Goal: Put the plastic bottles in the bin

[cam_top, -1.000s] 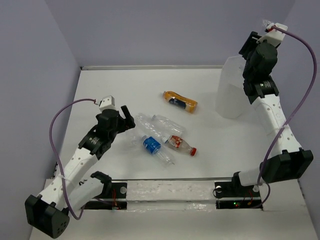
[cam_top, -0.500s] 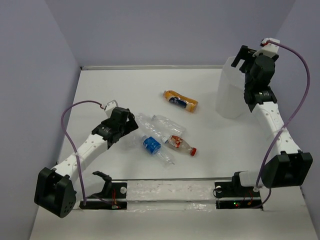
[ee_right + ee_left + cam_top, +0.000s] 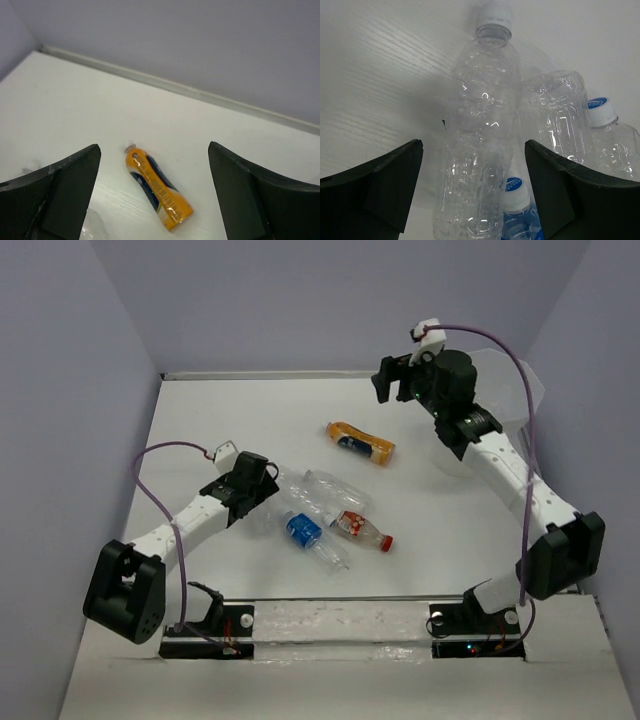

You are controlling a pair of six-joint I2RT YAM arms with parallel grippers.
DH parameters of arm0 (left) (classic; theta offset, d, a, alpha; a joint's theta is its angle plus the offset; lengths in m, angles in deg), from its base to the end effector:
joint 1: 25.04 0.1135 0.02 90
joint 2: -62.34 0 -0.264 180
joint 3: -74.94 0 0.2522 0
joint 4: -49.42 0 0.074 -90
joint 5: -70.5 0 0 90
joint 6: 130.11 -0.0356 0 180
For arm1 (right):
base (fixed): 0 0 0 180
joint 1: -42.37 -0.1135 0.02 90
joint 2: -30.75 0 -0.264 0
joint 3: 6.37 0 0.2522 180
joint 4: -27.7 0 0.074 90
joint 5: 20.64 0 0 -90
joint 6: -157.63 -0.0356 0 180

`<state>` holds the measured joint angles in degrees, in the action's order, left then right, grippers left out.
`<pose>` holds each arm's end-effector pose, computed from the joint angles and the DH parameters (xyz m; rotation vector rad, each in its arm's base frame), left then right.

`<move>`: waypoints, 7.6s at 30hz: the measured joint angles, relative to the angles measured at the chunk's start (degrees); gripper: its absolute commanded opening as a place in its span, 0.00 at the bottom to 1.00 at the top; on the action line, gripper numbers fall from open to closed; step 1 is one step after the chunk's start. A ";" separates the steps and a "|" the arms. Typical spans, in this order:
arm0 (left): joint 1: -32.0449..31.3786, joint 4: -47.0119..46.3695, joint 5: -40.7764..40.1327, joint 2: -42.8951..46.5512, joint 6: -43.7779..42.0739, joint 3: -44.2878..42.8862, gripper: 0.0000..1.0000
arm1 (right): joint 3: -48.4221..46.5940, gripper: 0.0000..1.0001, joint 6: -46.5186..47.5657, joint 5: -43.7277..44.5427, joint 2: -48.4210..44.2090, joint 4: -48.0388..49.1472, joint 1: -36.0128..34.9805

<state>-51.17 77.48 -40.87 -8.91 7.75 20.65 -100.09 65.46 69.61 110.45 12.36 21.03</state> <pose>0.2321 -0.0994 0.2141 -0.6082 2.2184 -0.2257 0.3047 0.1189 0.4318 -0.2635 1.5810 0.3157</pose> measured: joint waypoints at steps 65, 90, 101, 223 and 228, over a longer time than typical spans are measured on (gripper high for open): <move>1.95 -2.95 5.09 23.78 -8.41 -11.67 0.18 | -6.38 0.53 -3.30 6.82 4.28 13.05 22.99; -26.12 -23.47 -4.35 -27.58 -25.64 -73.46 0.20 | 17.44 0.00 -20.37 5.92 -35.65 -2.21 25.55; -28.68 -35.19 -4.76 -55.39 -27.85 -97.46 0.22 | 31.28 0.00 -32.02 -10.38 -58.23 -9.79 24.63; -16.13 -9.46 19.43 12.15 18.40 16.20 0.99 | -9.25 0.45 8.44 -1.40 39.54 -19.43 -17.75; -16.13 -11.91 19.28 9.64 17.92 16.20 0.99 | -8.92 0.44 9.64 2.69 34.25 -19.17 -17.75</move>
<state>-67.30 65.57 -21.59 0.73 25.67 36.85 -109.01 75.10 72.30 144.70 -6.81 3.28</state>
